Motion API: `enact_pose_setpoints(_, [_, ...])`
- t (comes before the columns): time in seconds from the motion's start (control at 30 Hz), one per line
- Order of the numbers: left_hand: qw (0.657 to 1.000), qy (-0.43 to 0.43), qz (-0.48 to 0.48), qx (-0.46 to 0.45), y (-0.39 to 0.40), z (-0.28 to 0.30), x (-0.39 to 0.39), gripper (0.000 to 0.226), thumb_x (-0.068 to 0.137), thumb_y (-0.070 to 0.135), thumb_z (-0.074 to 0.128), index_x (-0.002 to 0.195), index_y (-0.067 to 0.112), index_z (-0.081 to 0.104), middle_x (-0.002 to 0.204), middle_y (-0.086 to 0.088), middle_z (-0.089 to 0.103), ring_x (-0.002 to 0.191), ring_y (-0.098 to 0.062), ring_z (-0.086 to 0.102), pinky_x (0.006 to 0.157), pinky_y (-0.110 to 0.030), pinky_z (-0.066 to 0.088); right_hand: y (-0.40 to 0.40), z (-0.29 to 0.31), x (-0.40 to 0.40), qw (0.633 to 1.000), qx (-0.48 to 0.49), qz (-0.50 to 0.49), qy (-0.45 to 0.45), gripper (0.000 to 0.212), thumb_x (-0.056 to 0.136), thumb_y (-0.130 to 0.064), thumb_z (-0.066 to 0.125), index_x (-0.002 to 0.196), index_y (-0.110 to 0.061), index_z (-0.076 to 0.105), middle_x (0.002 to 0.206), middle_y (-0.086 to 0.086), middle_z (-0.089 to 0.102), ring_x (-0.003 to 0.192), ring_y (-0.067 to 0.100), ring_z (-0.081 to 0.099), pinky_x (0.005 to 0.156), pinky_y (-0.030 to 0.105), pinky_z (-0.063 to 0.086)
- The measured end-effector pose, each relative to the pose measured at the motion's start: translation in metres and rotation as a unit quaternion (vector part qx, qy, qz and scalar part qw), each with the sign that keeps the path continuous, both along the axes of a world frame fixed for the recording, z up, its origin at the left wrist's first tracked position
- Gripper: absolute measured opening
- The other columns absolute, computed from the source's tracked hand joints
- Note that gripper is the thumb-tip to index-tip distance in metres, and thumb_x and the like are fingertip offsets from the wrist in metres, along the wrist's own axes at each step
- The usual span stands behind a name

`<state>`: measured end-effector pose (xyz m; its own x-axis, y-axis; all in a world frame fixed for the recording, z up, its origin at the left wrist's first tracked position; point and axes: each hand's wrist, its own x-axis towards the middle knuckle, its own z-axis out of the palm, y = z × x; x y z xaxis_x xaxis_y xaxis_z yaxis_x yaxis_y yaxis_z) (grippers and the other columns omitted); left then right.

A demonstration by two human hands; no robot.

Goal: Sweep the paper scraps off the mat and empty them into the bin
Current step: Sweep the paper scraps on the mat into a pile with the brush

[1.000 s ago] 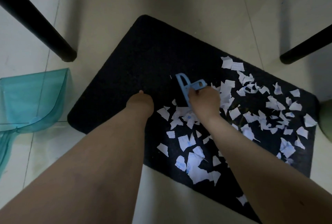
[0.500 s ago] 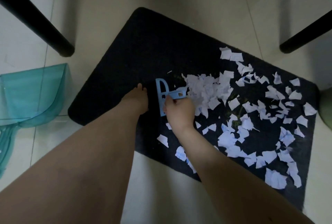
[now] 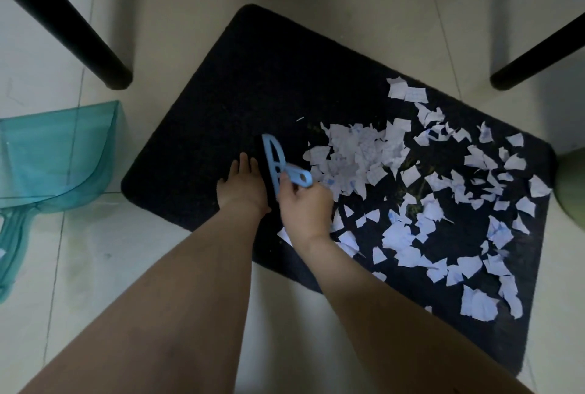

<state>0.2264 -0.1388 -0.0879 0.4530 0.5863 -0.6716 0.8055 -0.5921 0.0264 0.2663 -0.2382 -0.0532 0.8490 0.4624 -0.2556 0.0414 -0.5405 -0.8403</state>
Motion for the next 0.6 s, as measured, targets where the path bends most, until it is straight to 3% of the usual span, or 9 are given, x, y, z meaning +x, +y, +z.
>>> enact_pose_setpoints(0.2, [0.999, 0.017, -0.034, 0.011, 0.001, 0.0, -0.003, 0.113, 0.078, 0.044, 0.072, 0.153, 0.014, -0.008, 0.16, -0.002, -0.014, 0.15, -0.018, -0.001, 0.117, -0.041, 0.026, -0.026, -0.005, 0.038, 0.991, 0.011, -0.079, -0.107, 0.019, 0.092, -0.019, 0.059, 0.104, -0.011, 0.071, 0.05, -0.017, 0.04, 0.04, -0.001, 0.04, 0.048, 0.013, 0.035])
enact_pose_setpoints(0.33, [0.998, 0.039, -0.04, 0.011, 0.003, 0.002, 0.004, 0.116, 0.076, 0.041, 0.075, 0.153, 0.013, -0.006, 0.161, -0.003, -0.011, 0.15, -0.02, 0.003, 0.115, -0.041, 0.027, -0.022, 0.003, 0.033, 0.99, 0.081, -0.101, -0.057, 0.018, 0.09, -0.021, 0.061, 0.101, -0.012, 0.072, 0.053, -0.011, 0.051, 0.048, 0.004, 0.05, 0.053, 0.029, 0.05])
enact_pose_setpoints(0.4, [0.998, 0.046, -0.043, 0.0, 0.008, 0.002, 0.006, 0.116, 0.075, 0.039, 0.076, 0.153, 0.013, -0.005, 0.161, -0.002, -0.01, 0.149, -0.021, 0.005, 0.115, -0.042, 0.028, -0.017, -0.002, 0.014, 0.995, 0.079, -0.066, -0.006, 0.018, 0.089, -0.024, 0.062, 0.1, -0.014, 0.071, 0.062, -0.001, 0.063, 0.061, 0.017, 0.065, 0.061, 0.038, 0.057])
enact_pose_setpoints(0.47, [0.997, 0.055, -0.047, -0.01, 0.011, 0.004, 0.008, 0.115, 0.075, 0.039, 0.076, 0.154, 0.013, -0.004, 0.161, -0.003, -0.009, 0.149, -0.021, 0.008, 0.115, -0.043, 0.029, -0.014, -0.01, 0.0, 0.998, 0.045, -0.032, 0.012, 0.012, 0.089, -0.025, 0.061, 0.091, -0.019, 0.071, 0.063, 0.002, 0.064, 0.065, 0.021, 0.067, 0.062, 0.042, 0.058])
enact_pose_setpoints(0.53, [0.997, 0.059, -0.053, -0.012, 0.013, 0.006, 0.008, 0.115, 0.073, 0.04, 0.077, 0.154, 0.014, -0.001, 0.161, -0.003, -0.007, 0.148, -0.022, 0.01, 0.114, -0.044, 0.031, -0.016, -0.014, 0.002, 1.0, -0.003, -0.02, -0.021, 0.019, 0.09, -0.024, 0.06, 0.072, -0.021, 0.065, 0.053, -0.002, 0.053, 0.054, 0.018, 0.057, 0.054, 0.04, 0.053])
enact_pose_setpoints(0.6, [0.997, 0.056, -0.058, -0.008, 0.013, 0.007, 0.008, 0.115, 0.073, 0.04, 0.078, 0.154, 0.013, 0.001, 0.16, -0.004, -0.005, 0.147, -0.023, 0.013, 0.112, -0.045, 0.033, -0.023, -0.015, 0.018, 0.998, -0.021, -0.042, -0.046, 0.017, 0.091, -0.022, 0.059, 0.077, -0.017, 0.066, 0.051, -0.007, 0.044, 0.047, 0.013, 0.046, 0.047, 0.028, 0.042])
